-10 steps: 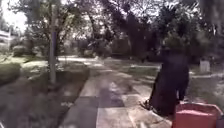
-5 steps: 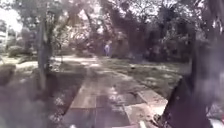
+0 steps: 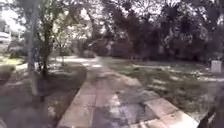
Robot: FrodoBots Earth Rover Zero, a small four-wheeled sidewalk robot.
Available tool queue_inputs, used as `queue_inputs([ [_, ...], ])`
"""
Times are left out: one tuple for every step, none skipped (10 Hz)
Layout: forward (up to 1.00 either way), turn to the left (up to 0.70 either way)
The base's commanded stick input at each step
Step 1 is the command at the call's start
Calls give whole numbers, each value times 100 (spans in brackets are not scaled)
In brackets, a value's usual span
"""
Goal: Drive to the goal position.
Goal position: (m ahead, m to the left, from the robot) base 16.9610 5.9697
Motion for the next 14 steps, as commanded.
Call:
queue_inputs([
  [70,0],
  [70,0],
  [32,0],
  [64,0],
  [70,-1],
  [70,-2],
  [70,0],
  [70,0],
  [70,0],
  [70,0],
  [70,0],
  [2,0],
  [70,-22],
  [70,-32],
])
